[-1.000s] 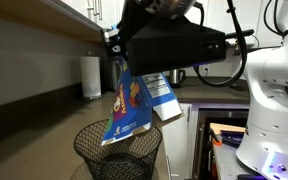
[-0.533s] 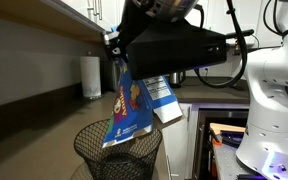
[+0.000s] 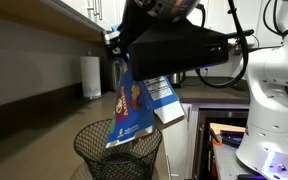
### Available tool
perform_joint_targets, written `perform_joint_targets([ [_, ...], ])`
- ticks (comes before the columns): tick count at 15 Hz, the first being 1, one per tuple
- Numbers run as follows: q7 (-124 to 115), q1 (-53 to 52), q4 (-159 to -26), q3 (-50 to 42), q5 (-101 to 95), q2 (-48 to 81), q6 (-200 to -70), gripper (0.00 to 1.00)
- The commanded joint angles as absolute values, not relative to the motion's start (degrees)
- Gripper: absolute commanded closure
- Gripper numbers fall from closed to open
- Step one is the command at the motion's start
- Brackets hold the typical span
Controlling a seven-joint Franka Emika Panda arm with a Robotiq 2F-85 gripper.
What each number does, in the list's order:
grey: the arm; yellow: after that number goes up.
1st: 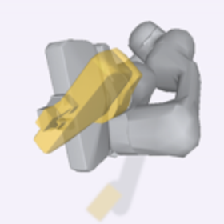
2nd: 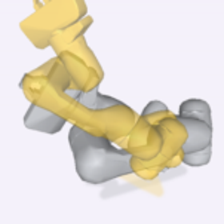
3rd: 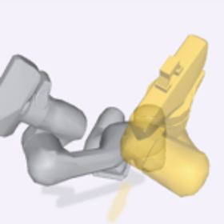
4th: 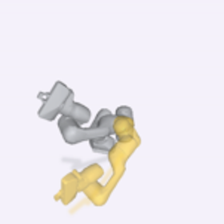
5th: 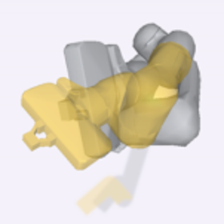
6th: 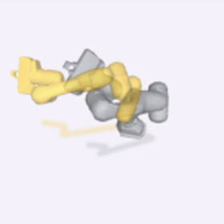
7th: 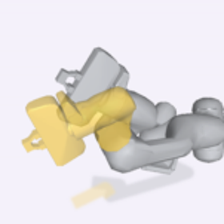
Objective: Pour the contents from the box into the black then put the box on the counter
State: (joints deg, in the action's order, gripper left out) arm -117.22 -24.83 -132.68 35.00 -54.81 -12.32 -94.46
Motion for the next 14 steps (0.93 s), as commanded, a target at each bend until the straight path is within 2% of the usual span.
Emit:
perform_joint_targets([
  [1, -117.5, -25.6, -131.3, 35.5, -56.0, -11.6, -91.3, 0.73],
  [5, -117.5, -25.7, -131.0, 36.0, -56.2, -11.6, -90.5, 0.69],
  [7, -117.7, -25.9, -130.6, 36.7, -56.3, -11.4, -89.6, 0.73],
  [9, -117.9, -25.9, -130.2, 37.5, -56.4, -11.2, -88.6, 0.71],
  [10, -117.8, -26.0, -130.0, 38.0, -56.4, -11.1, -88.2, 0.74],
  [11, -117.9, -26.0, -129.7, 38.5, -56.5, -10.9, -87.6, 0.71],
  [12, -118.0, -26.0, -129.4, 39.0, -56.5, -10.8, -87.0, 0.74],
  [14, -118.1, -26.0, -128.6, 40.2, -56.7, -10.2, -85.4, 0.7],
])
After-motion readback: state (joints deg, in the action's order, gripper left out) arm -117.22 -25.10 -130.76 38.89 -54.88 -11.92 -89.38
